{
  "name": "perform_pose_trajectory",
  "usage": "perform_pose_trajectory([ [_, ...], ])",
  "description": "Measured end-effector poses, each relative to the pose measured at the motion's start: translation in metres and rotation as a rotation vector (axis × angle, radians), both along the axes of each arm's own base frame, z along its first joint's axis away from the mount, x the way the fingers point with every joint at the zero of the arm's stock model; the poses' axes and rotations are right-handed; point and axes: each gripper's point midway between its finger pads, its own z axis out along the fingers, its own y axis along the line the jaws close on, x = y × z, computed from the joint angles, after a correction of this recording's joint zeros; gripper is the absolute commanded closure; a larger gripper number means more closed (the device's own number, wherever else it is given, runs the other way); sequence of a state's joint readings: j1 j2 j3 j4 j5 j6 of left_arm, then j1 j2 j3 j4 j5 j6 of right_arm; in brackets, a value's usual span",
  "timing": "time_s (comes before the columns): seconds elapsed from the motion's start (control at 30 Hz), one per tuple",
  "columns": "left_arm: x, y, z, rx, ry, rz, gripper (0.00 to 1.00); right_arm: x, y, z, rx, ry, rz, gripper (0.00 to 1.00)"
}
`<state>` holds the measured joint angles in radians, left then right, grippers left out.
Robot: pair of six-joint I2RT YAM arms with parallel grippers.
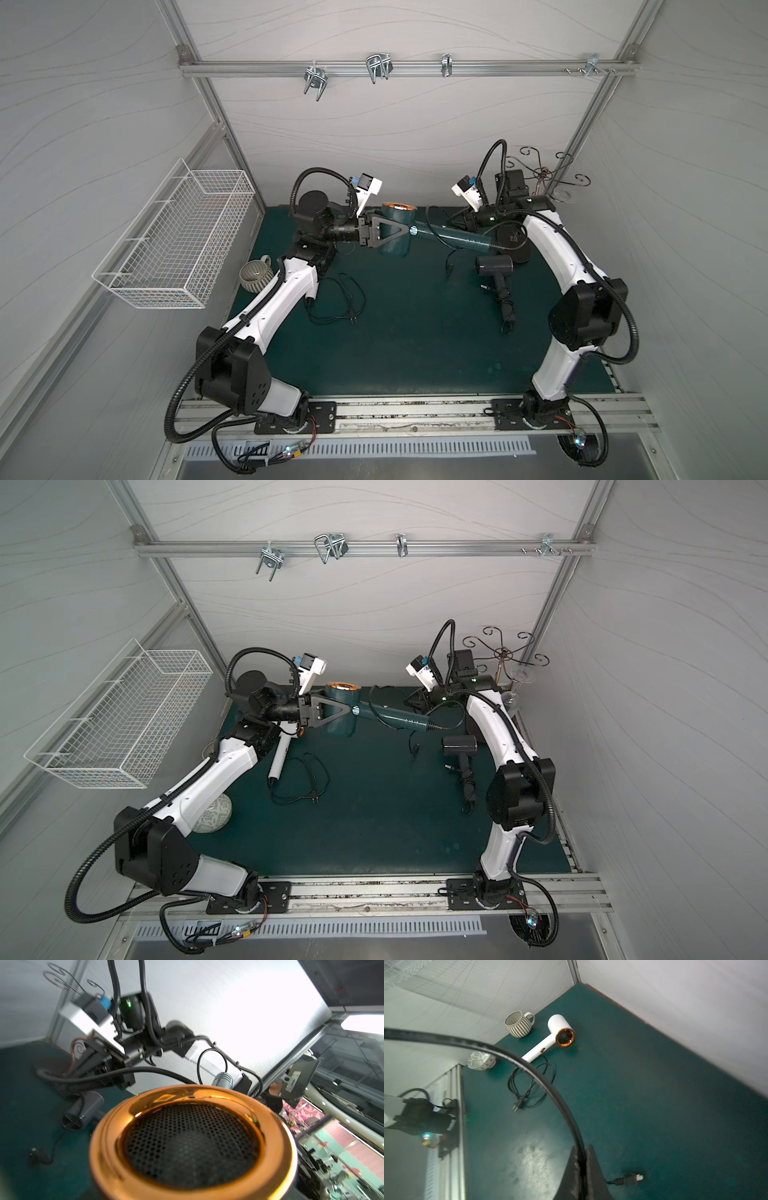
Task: Wrap the cord around the hair dryer
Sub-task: Wrap the power cord around the hair dryer.
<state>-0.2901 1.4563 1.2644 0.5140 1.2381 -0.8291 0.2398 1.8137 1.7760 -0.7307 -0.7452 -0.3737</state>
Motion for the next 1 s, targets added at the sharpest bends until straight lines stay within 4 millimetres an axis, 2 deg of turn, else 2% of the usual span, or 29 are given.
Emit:
perform_pose_trajectory([
  [0.17,0.031,0.021,0.006,-0.047,0.011,0.100,1.00,-0.013,0.003,-0.026,0.055,0.112,-0.023,1.00],
  [0.4,0.069,0.037,-0.002,-0.082,0.070,0.223,1.00,-0.036,0.010,-0.029,0.130,0.166,-0.056,1.00],
  [0.7,0.102,0.066,-0.006,-0.110,0.090,0.363,1.00,-0.073,0.045,-0.034,0.137,0.181,0.016,1.00],
  [1.0,0.130,0.090,-0.024,-0.102,0.125,0.442,1.00,-0.122,0.088,-0.043,-0.003,0.137,0.155,1.00],
])
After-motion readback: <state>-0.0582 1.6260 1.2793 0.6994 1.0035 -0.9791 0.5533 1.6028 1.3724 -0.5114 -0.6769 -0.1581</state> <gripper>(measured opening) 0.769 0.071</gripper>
